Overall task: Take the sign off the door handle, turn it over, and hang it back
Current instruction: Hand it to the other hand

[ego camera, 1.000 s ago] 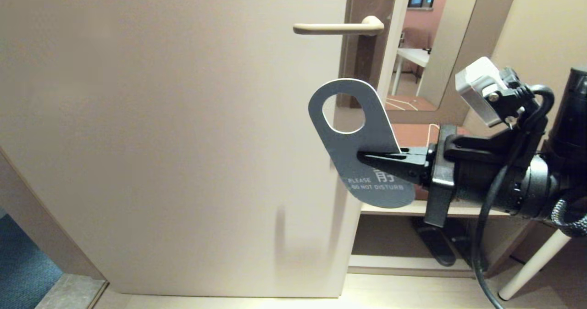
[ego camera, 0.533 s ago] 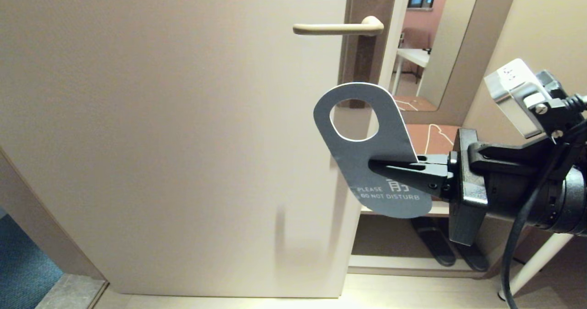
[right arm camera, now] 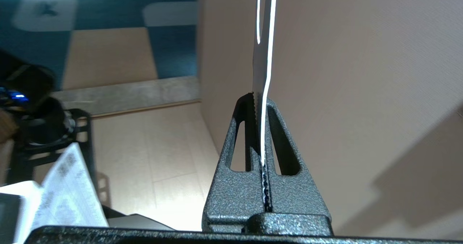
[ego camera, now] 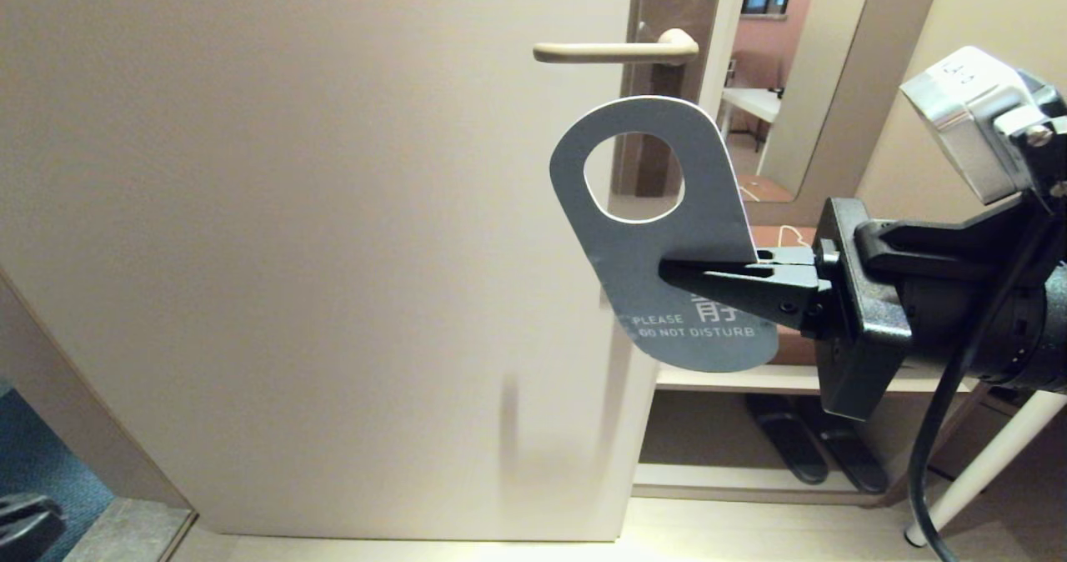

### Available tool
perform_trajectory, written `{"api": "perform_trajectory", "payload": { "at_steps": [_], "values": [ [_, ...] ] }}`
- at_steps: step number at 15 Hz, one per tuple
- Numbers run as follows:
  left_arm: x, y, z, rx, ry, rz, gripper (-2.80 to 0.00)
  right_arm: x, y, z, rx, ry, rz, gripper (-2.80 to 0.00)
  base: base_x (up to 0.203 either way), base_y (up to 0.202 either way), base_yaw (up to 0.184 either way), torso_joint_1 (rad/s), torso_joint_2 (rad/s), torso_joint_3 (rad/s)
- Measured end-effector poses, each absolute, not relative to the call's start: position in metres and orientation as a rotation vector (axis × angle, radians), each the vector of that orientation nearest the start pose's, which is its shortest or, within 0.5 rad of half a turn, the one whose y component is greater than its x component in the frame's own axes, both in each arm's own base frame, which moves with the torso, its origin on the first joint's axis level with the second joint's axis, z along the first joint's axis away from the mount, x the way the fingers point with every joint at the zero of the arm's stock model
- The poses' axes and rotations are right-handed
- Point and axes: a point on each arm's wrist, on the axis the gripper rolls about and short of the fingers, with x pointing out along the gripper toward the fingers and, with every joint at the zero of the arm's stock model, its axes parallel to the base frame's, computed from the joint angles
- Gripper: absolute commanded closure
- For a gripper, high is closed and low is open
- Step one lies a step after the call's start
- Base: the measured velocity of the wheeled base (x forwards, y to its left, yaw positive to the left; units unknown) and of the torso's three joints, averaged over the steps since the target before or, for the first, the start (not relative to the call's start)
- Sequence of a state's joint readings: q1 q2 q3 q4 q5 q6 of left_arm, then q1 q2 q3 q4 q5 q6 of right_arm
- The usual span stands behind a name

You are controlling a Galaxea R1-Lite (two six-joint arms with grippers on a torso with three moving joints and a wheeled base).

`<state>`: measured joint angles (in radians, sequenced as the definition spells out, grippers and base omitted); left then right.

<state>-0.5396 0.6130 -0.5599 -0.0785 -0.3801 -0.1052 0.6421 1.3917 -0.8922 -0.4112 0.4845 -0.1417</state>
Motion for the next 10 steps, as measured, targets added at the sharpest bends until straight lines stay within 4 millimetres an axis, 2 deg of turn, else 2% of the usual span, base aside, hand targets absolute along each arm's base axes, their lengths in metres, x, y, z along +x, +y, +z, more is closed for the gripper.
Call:
{"api": "perform_trajectory", "payload": {
  "at_steps": [7,8,10],
  "values": [
    [0.082,-0.086,0.252,-0.181,0.073,-1.136,0.0,0.185,0.152,0.281,-0.126,-0.023,1.157,0.0,0.0,0.0,0.0,0.0,0.0,0.0],
    [0.088,-0.095,0.251,-0.181,0.076,-1.158,-2.8,0.185,0.152,0.282,-0.126,-0.023,1.158,0.0,0.0,0.0,0.0,0.0,0.0,0.0],
    [0.1,-0.11,0.249,-0.185,0.063,-1.18,-2.8,0.185,0.152,0.283,-0.126,-0.025,1.161,0.0,0.0,0.0,0.0,0.0,0.0,0.0]
  ]
}}
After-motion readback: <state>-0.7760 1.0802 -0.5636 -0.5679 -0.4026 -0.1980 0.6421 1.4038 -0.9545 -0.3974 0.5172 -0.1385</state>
